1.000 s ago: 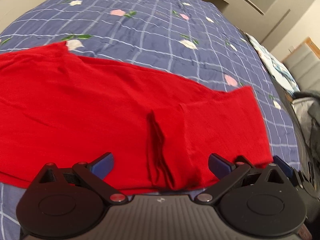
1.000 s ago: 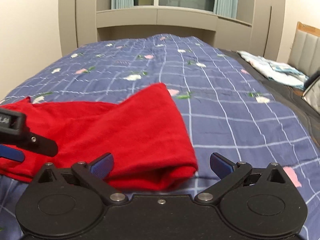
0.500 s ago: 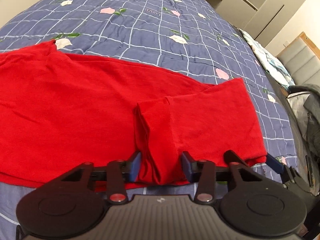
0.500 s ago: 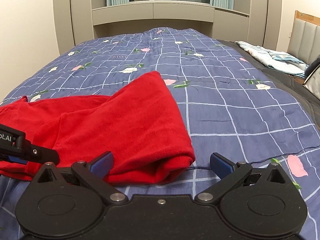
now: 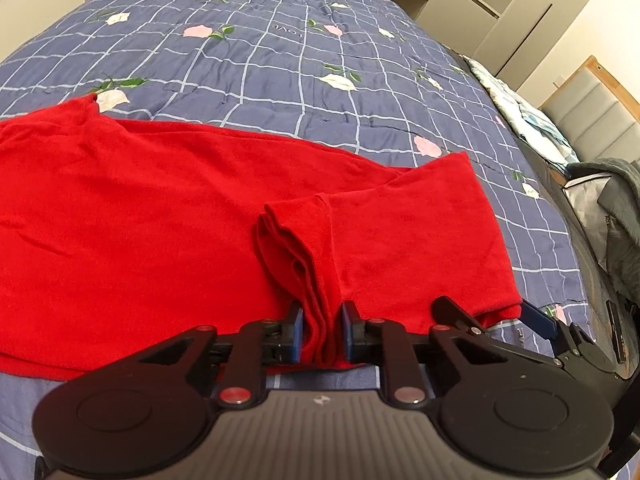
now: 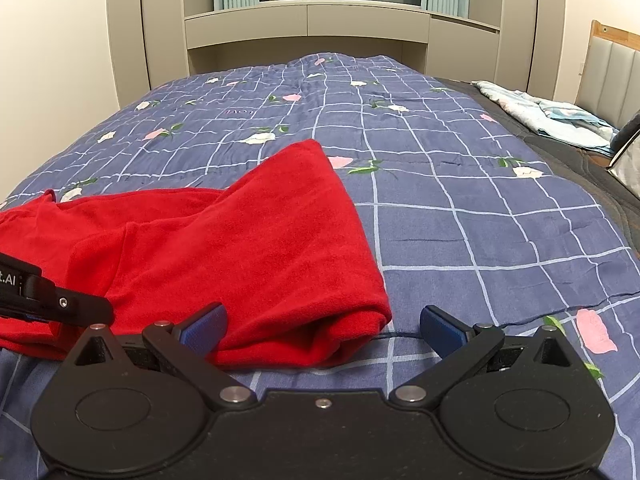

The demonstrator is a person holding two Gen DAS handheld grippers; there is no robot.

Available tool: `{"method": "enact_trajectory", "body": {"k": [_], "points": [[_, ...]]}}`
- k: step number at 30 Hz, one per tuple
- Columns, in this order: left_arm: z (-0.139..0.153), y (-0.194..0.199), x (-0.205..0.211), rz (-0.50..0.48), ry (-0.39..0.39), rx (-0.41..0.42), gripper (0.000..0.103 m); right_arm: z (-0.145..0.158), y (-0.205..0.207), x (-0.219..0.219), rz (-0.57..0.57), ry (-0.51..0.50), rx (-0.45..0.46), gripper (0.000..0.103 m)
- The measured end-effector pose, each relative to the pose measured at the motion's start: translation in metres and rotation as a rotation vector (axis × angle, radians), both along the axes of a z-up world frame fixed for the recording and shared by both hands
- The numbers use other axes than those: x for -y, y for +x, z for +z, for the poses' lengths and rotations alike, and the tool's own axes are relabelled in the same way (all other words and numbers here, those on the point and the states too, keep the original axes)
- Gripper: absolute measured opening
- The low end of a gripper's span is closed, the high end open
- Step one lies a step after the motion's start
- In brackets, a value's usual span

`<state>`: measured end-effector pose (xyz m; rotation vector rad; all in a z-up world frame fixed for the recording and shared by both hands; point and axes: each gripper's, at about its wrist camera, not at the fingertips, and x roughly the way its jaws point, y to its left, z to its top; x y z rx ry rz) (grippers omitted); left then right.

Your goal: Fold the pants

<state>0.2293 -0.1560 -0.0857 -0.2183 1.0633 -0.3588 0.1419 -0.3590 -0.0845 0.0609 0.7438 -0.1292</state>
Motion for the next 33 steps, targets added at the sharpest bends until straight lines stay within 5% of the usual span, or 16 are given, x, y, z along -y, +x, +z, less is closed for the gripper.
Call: {"method": "enact_trajectory", "body": {"k": [15,24,33], "points": [[0.028,-0.008,-0.011,-0.019,-0.012,0.107,0.014,0.017,-0.006,-0.006,0.018,-0.024,0.066,0.102],[0.061,-0.013,-0.081,0.014,0.048,0.142,0.014,0.048,-0.001,-0.035,0.103,-0.041,0.133,0.102],[0.023,-0.008,-0.15,0.086,0.08,0.053,0.015,0.033,0.012,-0.087,0.211,-0.059,0.056,0.102]]}}
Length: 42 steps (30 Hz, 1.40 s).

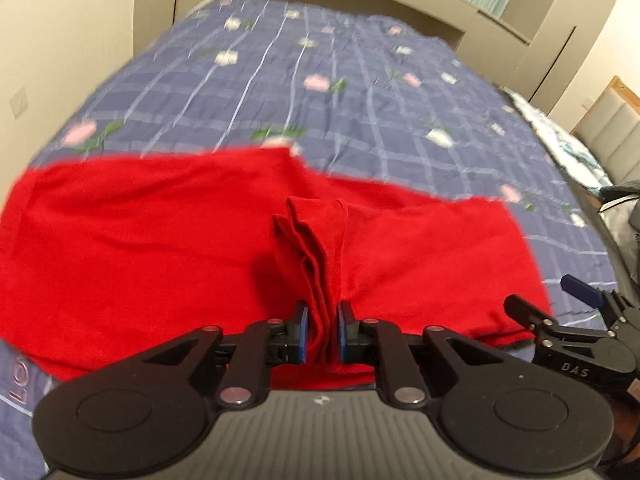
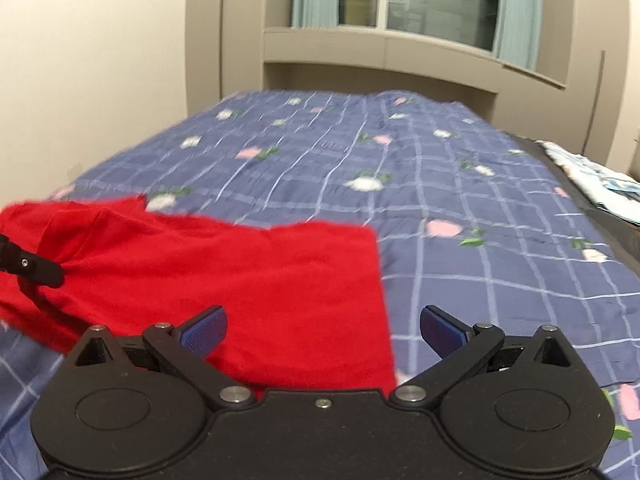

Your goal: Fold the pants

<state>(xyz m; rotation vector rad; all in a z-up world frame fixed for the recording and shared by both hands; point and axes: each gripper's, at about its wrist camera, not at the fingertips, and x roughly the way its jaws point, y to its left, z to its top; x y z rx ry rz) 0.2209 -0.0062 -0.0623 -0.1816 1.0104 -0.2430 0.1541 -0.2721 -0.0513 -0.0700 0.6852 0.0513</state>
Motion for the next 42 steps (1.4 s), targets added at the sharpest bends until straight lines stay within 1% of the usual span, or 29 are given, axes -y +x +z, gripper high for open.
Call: {"method": "enact_trajectory", "body": {"k": [1,3,5,7,8,10,12,16,18,20,21,23,26,28,30,32,34,37,39,40,42], "points": [[-0.007,0.001,-0.002,0.011,-0.006,-0.02,0.016,-0.004,0.002,-0.004,0.009,-0.007,-0.015,0.102],[-0.014,0.0,-0.003,0.015,-0.011,-0.03,0.017,-0.01,0.005,-0.01,0.025,-0.022,-0.032,0.102],[-0.014,-0.002,-0.002,0.019,0.003,-0.021,0.027,-0.011,0.007,-0.008,0.027,-0.037,-0.031,0.102],[-0.012,-0.002,-0.003,0.035,0.023,-0.013,0.048,-0.012,0.009,-0.004,0.021,-0.043,-0.022,0.102],[-0.01,-0.002,-0.004,0.045,0.032,-0.004,0.055,-0.011,0.011,0.0,0.017,-0.046,-0.014,0.102],[-0.005,-0.001,-0.006,0.076,0.055,0.028,0.073,-0.009,0.016,0.007,0.006,-0.06,0.01,0.102],[-0.003,0.003,-0.008,0.125,0.081,0.051,0.083,-0.007,0.026,0.015,-0.013,-0.081,0.043,0.102],[-0.004,0.013,-0.012,0.218,0.124,0.081,0.084,-0.01,0.055,0.032,-0.068,-0.109,0.07,0.102],[-0.012,0.02,-0.014,0.249,0.15,0.063,0.084,-0.014,0.07,0.038,-0.092,-0.12,0.071,0.102],[-0.022,0.026,-0.015,0.25,0.157,0.023,0.084,-0.02,0.083,0.042,-0.098,-0.127,0.061,0.102],[-0.026,0.027,-0.014,0.249,0.162,0.019,0.085,-0.025,0.09,0.044,-0.096,-0.133,0.046,0.102],[-0.029,0.027,-0.01,0.234,0.188,0.029,0.085,-0.034,0.098,0.045,-0.085,-0.143,0.016,0.102],[-0.031,0.029,-0.004,0.22,0.221,0.032,0.089,-0.049,0.103,0.045,-0.063,-0.162,-0.02,0.102],[-0.031,0.03,-0.004,0.221,0.224,0.026,0.09,-0.052,0.101,0.045,-0.061,-0.158,-0.017,0.102],[-0.026,0.027,-0.006,0.228,0.219,0.022,0.092,-0.048,0.096,0.046,-0.069,-0.156,-0.019,0.102],[-0.02,0.02,-0.008,0.236,0.222,0.018,0.095,-0.04,0.085,0.046,-0.077,-0.156,-0.008,0.102],[-0.017,0.009,-0.008,0.218,0.237,0.036,0.098,-0.032,0.066,0.046,-0.076,-0.136,0.008,0.102],[-0.025,-0.004,-0.002,0.182,0.318,0.044,0.1,-0.031,0.038,0.044,-0.078,-0.134,0.009,0.103],[-0.03,-0.006,-0.001,0.183,0.324,0.043,0.101,-0.038,0.028,0.045,-0.091,-0.129,-0.018,0.103],[-0.031,-0.006,-0.001,0.186,0.325,0.049,0.103,-0.042,0.025,0.046,-0.098,-0.117,-0.029,0.103],[-0.035,-0.003,-0.002,0.176,0.324,0.04,0.103,-0.042,0.024,0.048,-0.108,-0.101,-0.031,0.103]]}}
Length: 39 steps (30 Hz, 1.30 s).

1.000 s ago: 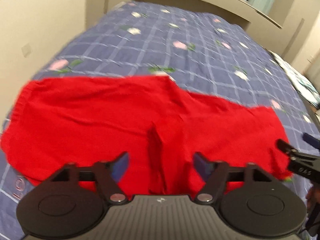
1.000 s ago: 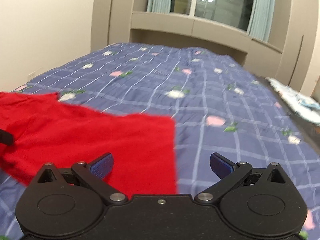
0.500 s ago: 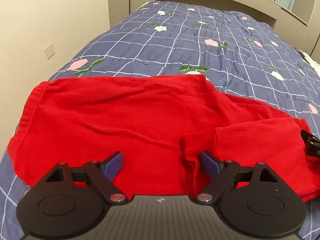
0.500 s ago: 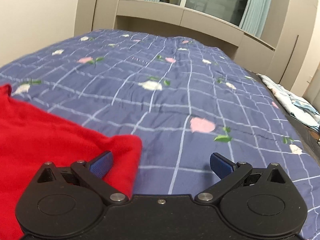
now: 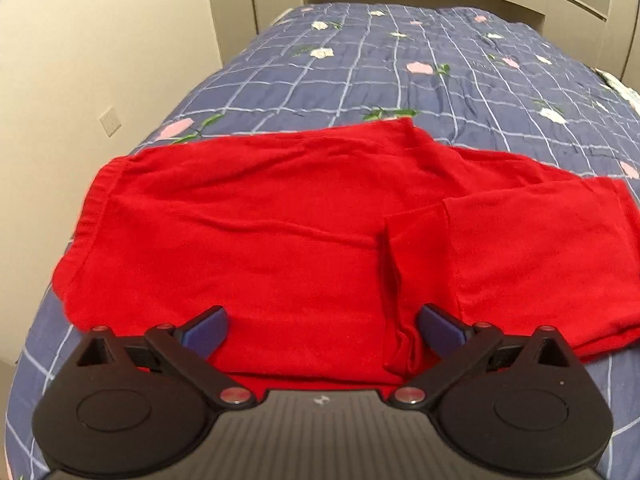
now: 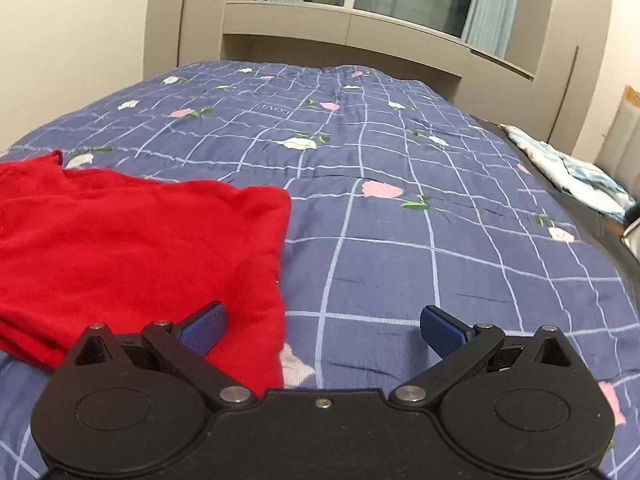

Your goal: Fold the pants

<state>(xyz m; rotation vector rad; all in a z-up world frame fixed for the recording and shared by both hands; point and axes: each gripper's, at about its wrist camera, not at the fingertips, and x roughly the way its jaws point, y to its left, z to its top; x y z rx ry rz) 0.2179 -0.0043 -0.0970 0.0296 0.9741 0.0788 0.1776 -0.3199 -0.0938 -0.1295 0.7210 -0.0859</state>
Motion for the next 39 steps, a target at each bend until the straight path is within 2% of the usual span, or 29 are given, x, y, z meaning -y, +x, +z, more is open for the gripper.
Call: {"method": "enact_trajectory", "body": {"k": [4,8,15,19,23,29,32,35,39], "points": [[0.008,-0.005,-0.005,0.017,-0.024,-0.006,0.102,0.007,-0.004,-0.007,0.0,-0.028,0.01,0.103],[0.003,-0.013,-0.007,0.002,-0.024,-0.008,0.102,0.009,-0.021,-0.014,0.0,-0.023,0.009,0.103],[0.01,-0.022,-0.021,0.034,-0.091,-0.019,0.102,0.008,-0.026,-0.021,-0.027,-0.038,-0.018,0.103],[0.019,-0.044,-0.045,0.099,-0.135,0.017,0.102,0.015,-0.036,-0.046,0.014,-0.017,0.015,0.103],[0.024,-0.061,-0.081,0.185,-0.191,0.042,0.102,0.018,-0.044,-0.087,0.102,0.024,0.068,0.103],[0.006,-0.065,-0.136,0.338,-0.231,0.044,0.102,0.021,-0.036,-0.148,0.218,0.066,0.121,0.103],[0.001,-0.068,-0.151,0.355,-0.284,0.097,0.103,0.017,-0.03,-0.171,0.255,0.05,0.115,0.103],[-0.003,-0.067,-0.154,0.353,-0.288,0.145,0.103,0.002,-0.023,-0.182,0.262,0.025,0.063,0.103],[-0.008,-0.07,-0.156,0.353,-0.297,0.208,0.103,-0.004,-0.021,-0.179,0.256,0.044,0.06,0.103]]}}
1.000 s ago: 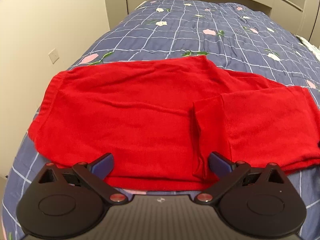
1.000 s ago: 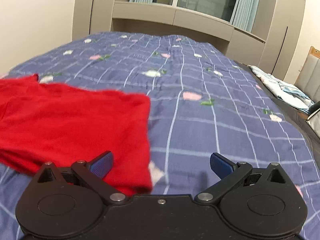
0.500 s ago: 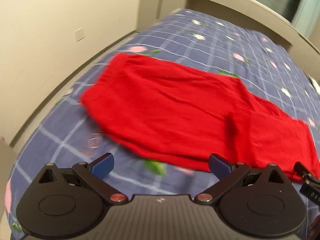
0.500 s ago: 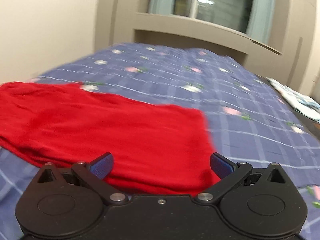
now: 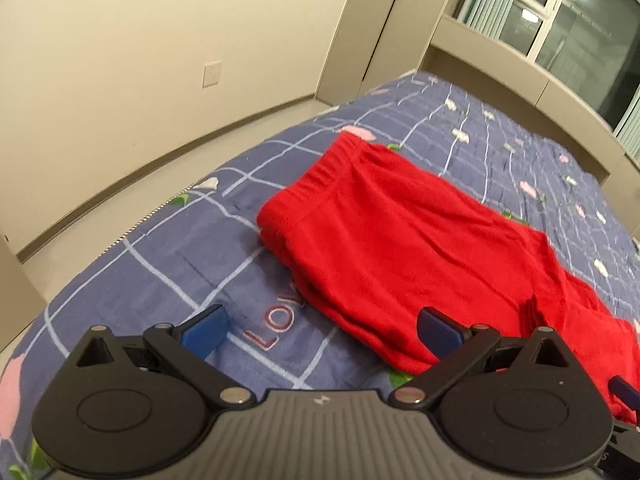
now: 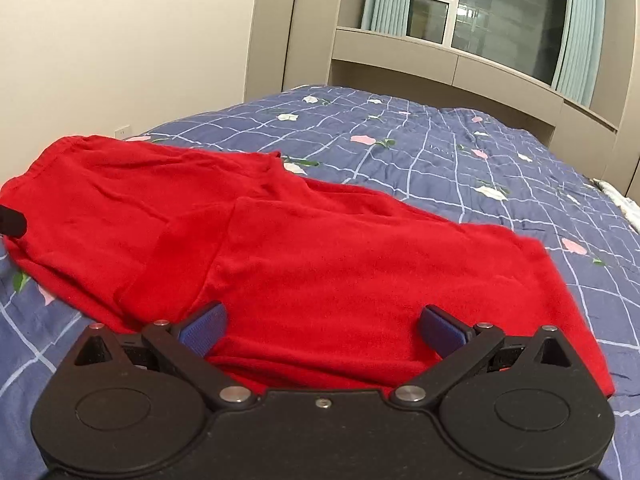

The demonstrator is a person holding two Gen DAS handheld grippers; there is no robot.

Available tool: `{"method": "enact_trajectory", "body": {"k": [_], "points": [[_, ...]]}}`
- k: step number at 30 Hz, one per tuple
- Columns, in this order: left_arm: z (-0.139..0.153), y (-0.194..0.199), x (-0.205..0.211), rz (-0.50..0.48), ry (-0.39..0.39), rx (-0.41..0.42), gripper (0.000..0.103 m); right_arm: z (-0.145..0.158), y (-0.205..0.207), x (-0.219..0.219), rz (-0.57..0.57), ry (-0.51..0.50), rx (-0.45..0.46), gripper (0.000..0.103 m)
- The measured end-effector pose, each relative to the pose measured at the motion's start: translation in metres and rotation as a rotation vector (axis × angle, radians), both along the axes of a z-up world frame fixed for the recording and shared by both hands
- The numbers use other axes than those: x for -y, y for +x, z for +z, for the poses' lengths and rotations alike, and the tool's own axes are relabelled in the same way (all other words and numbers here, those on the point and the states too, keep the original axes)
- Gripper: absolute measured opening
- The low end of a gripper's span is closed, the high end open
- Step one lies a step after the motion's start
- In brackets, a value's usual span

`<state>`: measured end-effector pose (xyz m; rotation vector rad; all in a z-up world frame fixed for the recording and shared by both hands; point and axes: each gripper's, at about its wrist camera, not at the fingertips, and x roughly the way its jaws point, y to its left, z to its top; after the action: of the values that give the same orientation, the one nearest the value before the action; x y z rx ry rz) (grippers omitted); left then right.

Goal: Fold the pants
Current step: 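Grasp the waistband with the left gripper and fold it over the legs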

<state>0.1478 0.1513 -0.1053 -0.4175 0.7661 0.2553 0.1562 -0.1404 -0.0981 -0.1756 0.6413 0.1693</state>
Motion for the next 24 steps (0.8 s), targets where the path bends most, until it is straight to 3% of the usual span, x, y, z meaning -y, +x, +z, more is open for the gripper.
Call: {"method": "enact_trajectory", "body": {"k": [9,12,15,18,24], "points": [[-0.004,0.004,-0.003,-0.008,-0.204,0.09,0.103,-0.006,-0.008,-0.001,0.0,-0.012,0.03,0.103],[-0.012,0.007,-0.008,-0.033,-0.333,0.115,0.103,-0.006,-0.009,-0.001,0.0,-0.013,0.032,0.103],[-0.021,0.002,-0.02,0.015,-0.461,0.195,0.102,-0.005,-0.009,-0.002,0.0,-0.017,0.034,0.103],[-0.029,-0.008,-0.03,0.102,-0.528,0.261,0.094,-0.005,-0.011,-0.004,0.0,-0.03,0.043,0.103],[-0.036,-0.013,-0.028,0.206,-0.486,0.269,0.062,-0.005,-0.013,-0.007,0.0,-0.051,0.055,0.103]]}}
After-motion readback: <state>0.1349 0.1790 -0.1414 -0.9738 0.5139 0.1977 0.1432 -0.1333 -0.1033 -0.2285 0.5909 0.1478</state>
